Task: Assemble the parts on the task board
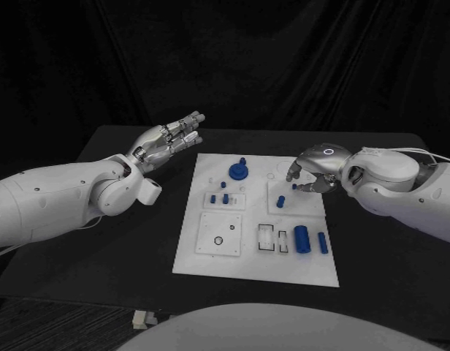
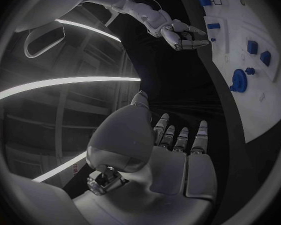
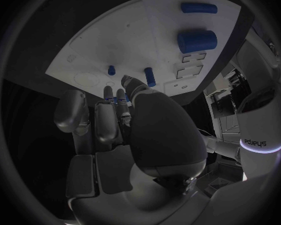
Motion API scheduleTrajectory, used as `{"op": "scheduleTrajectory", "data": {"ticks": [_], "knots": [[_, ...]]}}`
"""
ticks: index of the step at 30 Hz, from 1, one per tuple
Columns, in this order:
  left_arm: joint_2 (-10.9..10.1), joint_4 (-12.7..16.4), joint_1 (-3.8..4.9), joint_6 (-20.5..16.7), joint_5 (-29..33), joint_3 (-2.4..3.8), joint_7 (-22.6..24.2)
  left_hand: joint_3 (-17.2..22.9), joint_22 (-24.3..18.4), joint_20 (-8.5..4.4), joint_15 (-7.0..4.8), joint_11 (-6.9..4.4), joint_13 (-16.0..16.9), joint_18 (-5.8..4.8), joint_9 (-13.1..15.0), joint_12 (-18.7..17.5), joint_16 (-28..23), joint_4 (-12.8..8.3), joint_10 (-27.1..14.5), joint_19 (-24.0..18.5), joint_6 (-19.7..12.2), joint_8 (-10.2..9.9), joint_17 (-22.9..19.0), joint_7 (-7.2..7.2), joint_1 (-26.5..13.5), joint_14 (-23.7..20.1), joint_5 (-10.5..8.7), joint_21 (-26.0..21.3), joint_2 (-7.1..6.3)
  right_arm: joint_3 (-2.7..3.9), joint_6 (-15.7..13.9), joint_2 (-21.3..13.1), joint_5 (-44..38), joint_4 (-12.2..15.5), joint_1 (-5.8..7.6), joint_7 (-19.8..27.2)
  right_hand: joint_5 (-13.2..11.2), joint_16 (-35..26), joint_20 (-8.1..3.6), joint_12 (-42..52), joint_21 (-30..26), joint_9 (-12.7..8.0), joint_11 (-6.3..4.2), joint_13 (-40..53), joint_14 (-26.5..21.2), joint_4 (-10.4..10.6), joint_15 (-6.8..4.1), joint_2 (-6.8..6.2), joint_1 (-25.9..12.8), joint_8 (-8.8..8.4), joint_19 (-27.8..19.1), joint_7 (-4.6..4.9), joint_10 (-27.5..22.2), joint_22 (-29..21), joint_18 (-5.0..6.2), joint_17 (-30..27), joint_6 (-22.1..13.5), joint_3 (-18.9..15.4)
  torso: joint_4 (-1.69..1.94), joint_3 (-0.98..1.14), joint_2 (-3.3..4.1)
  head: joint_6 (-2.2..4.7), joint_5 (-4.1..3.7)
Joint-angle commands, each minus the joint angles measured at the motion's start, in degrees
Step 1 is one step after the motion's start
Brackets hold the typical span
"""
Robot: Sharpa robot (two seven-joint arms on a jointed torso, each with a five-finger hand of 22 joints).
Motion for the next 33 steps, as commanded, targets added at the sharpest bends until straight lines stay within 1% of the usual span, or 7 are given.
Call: {"op": "scheduleTrajectory", "data": {"ticks": [1, 4, 7, 13, 18, 23, 33], "knots": [[0.19, -0.07, -0.11, 0.84, 0.68, 0.06, 10.77, 0.07, 0.44, 0.53, 0.65, 0.66, 0.03, 0.62, 0.09, -0.14, -0.18, -0.37, -0.03, 0.24, 0.27, -0.10, -0.05, 0.10, 0.93, 0.09, 0.46, 0.44, 0.19, 0.03, -1.48, 0.41, -1.47, -0.90, -0.38, -1.31, -0.11, 0.27, -0.10, 0.45, 0.13, 0.14, -0.08, -0.11, 0.32, -0.08, -0.07, -0.02, -0.75, -0.19, 0.28, -0.04, 0.59, 7.94, 0.84, -0.06, 0.71, 0.48, -0.01, -0.02, -0.03, -0.01, 0.08], [0.27, -0.17, -0.15, 0.84, 0.68, 0.06, 10.83, 0.08, 0.95, 0.63, 0.75, 0.77, 0.03, 0.65, 0.09, -0.15, -0.13, -0.48, -0.03, 0.61, 0.31, -0.10, 0.00, 0.12, 1.31, 0.23, 0.73, 0.60, 0.27, 0.04, -1.96, 0.74, -1.49, -1.58, -0.59, -1.23, -0.35, 0.29, -0.14, 0.57, 0.08, 0.24, -0.22, -0.14, 0.34, -0.14, -0.15, -0.06, -0.86, -0.10, 0.28, 0.01, 0.99, 7.93, 0.85, -0.06, 1.01, 0.64, -0.07, -0.02, -0.03, -0.01, 0.01], [0.28, -0.15, -0.17, 0.81, 0.68, 0.06, 10.84, 0.11, 1.15, 0.70, 0.79, 0.87, 0.05, 0.65, 0.11, -0.12, -0.08, -0.60, 0.08, 0.88, 0.52, -0.07, 0.05, 0.14, 1.68, 0.37, 1.07, 0.70, 0.38, 0.04, -2.42, 1.07, -1.51, -2.30, -0.81, -1.24, -0.45, 0.29, -0.23, 0.64, 0.02, 0.43, -0.33, -0.19, 0.35, -0.25, -0.25, -0.01, -0.92, 0.12, 0.29, 0.10, 1.35, 7.93, 0.86, -0.09, 1.57, 0.93, 0.03, -0.05, -0.04, -0.01, -0.19], [0.10, 0.14, -0.20, 0.75, 0.68, 0.06, 10.68, 0.23, 0.80, 0.80, 1.14, 1.22, 0.10, 0.58, 0.17, -0.07, -0.02, -0.84, 0.36, 1.06, 1.09, -0.01, 0.10, 0.49, 2.53, 0.55, 2.24, 0.67, 0.83, 0.04, -3.05, 1.76, -1.51, -3.58, -1.29, -1.32, 0.46, 0.20, -0.36, 0.44, -0.13, 0.88, -0.40, -0.43, 0.31, -0.81, -0.36, 0.17, -0.64, 0.49, 0.30, 0.38, 1.51, 7.91, 0.87, -0.28, 2.53, 1.84, 0.09, -0.04, -0.06, -0.01, -0.45], [-0.03, 0.35, -0.24, 0.54, 0.68, 0.06, 10.31, 0.39, 0.00, 0.93, 1.69, 1.76, 0.18, 0.51, 0.24, 0.02, 0.19, -1.42, 0.83, 0.98, 1.83, 0.07, 0.28, 0.95, 3.73, 1.14, 3.77, 0.50, 1.18, 0.04, -3.16, 2.25, -1.51, -4.43, -1.61, -1.20, 1.04, 0.06, -0.43, 0.15, -0.32, 1.23, -0.42, -0.64, 0.23, -1.16, -0.41, 0.23, -0.61, 0.77, 0.25, 0.52, 1.27, 7.88, 0.89, -0.51, 3.19, 2.38, 0.01, -0.04, -0.08, -0.01, -0.33], [-0.14, 0.74, -0.26, 0.65, 0.68, 0.06, 9.87, 0.40, 0.55, 1.11, 2.29, 2.31, 0.25, 0.54, 0.25, 0.08, 0.40, -1.99, 1.20, 1.43, 2.05, 0.08, 0.44, 1.05, 4.69, 1.74, 4.67, 0.66, 1.17, 0.04, -3.07, 2.46, -1.51, -4.93, -1.78, -1.09, 1.11, 0.02, -0.44, 0.06, -0.28, 1.34, -0.41, -0.72, 0.20, -1.18, -0.42, 0.16, -0.81, 0.79, 0.26, 0.56, 1.19, 7.90, 0.88, -0.56, 3.27, 2.45, 0.00, -0.03, -0.07, -0.01, -0.22], [-0.01, 0.70, -0.36, 1.04, 0.68, 0.06, 9.41, 0.42, 1.76, 1.30, 2.84, 2.70, 0.29, 0.57, 0.25, 0.12, 0.71, -2.48, 1.47, 2.41, 2.00, 0.06, 0.64, 1.06, 5.45, 2.56, 5.10, 1.11, 1.27, 0.04, -3.03, 3.17, -1.51, -5.94, -2.30, -0.70, -0.04, 0.02, -0.46, 0.31, -0.28, 1.65, -0.53, -0.70, 0.18, -1.30, -0.45, 0.04, -1.45, 0.65, 0.28, 0.67, 1.80, 7.92, 0.86, -0.61, 3.12, 2.58, 0.04, -0.08, -0.06, -0.01, -0.08]]}}
